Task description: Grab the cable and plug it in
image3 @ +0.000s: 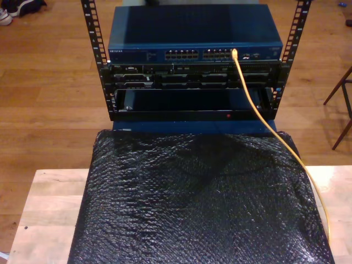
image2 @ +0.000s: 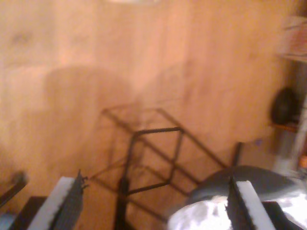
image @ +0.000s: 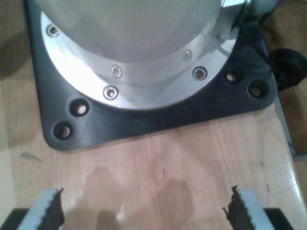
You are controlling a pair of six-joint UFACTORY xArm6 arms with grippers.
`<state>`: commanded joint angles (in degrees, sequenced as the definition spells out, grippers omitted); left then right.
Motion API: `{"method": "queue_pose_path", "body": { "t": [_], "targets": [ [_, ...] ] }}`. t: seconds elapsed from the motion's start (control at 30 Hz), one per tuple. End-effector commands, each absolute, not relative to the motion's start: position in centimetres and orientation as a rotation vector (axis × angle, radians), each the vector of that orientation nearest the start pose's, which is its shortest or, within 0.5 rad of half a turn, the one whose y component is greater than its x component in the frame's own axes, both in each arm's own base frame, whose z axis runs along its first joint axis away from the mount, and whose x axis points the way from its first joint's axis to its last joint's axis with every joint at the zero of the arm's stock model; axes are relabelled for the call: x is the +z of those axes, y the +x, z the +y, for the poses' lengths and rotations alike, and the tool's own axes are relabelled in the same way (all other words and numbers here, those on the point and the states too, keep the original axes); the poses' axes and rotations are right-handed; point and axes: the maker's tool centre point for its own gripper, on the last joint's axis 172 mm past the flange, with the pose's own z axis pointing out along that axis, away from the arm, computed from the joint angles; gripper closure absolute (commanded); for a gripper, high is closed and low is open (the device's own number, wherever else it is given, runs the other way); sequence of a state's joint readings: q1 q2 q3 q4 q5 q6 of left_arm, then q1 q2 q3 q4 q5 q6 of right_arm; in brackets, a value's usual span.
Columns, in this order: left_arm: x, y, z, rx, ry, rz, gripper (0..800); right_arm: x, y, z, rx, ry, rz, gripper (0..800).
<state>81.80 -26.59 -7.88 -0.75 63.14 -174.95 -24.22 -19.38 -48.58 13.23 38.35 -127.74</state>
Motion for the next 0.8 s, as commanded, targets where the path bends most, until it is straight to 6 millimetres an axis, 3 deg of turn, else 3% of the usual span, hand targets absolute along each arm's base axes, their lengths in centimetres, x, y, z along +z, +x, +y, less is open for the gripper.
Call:
{"method": "queue_pose_path", "body": {
  "t": [0.3,0.43,0.63,0.8],
  "targets": [
    [3.4,1.9,11.4,-0.617,-2.148,2.688,0,30.5,34.5,-25.5,0.297,1.956,2.038,0],
    [3.4,1.9,11.4,-0.617,-2.148,2.688,0,28.6,28.0,-26.8,0.267,2.001,2.108,0],
    [3.4,1.9,11.4,-0.617,-2.148,2.688,0,24.4,18.3,-27.7,0.254,2.055,2.155,0],
    [3.4,1.9,11.4,-0.617,-2.148,2.688,1,19.6,13.0,-25.9,0.296,2.071,2.217,0]
  ]
}}
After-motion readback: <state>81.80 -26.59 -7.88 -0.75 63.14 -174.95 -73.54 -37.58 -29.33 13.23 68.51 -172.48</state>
